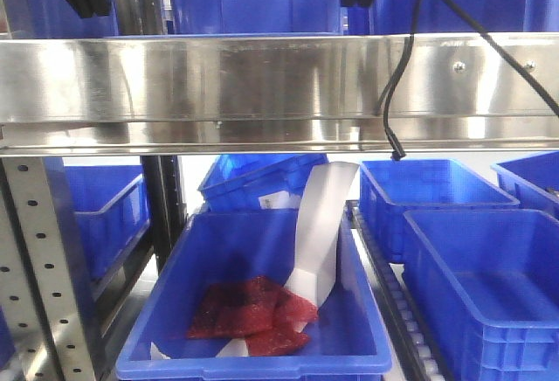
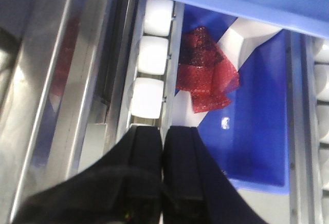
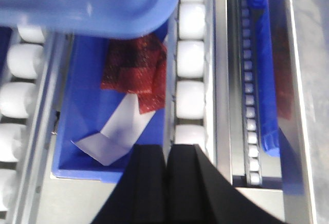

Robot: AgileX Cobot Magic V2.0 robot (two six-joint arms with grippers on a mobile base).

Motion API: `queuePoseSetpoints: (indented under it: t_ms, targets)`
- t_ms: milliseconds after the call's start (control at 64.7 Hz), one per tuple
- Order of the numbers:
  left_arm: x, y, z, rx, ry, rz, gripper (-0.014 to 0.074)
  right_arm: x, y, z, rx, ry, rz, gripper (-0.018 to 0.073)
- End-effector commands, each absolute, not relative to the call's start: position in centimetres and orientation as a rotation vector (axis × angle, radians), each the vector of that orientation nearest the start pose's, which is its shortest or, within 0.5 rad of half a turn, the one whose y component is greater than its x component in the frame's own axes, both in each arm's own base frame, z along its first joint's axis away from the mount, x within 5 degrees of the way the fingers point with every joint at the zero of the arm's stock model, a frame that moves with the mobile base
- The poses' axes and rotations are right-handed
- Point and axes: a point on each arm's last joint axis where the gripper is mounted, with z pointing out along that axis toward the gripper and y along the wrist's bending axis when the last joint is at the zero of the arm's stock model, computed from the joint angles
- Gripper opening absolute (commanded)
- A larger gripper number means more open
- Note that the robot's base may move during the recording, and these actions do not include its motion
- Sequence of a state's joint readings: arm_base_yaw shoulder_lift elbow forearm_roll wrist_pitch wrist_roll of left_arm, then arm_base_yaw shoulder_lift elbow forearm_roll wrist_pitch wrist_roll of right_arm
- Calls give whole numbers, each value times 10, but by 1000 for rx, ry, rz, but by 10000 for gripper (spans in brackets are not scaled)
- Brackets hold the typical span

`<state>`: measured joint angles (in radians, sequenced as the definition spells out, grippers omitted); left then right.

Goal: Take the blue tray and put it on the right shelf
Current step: 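Open both grippers to release the tray on the shelf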

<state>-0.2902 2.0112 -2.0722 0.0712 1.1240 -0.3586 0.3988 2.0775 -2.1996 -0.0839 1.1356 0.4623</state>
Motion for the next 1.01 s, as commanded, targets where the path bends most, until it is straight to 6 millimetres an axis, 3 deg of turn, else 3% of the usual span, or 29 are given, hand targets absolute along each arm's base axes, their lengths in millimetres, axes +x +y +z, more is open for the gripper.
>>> queuePoseSetpoints:
  t_ms: [0,170,356,510,619,804,990]
  targets:
    - [418,-121,393,-32,2422,-233,-48,415,167,413,67,2304,352,55]
    - [388,-118,444,-7,2296,-291,-48,386,164,463,27,2165,427,54]
    - [353,-115,461,10,2200,-344,-48,356,182,476,-142,2092,444,54]
    - [323,-108,451,-3,2093,-427,-48,328,194,481,-211,1946,518,54]
    - [302,-101,436,-10,1995,-449,-48,311,192,469,-272,1869,494,54]
    - [261,-92,409,52,1844,-447,-48,271,169,446,-327,1748,489,54]
    - [211,-101,378,173,1749,-511,-48,222,140,429,-352,1621,510,54]
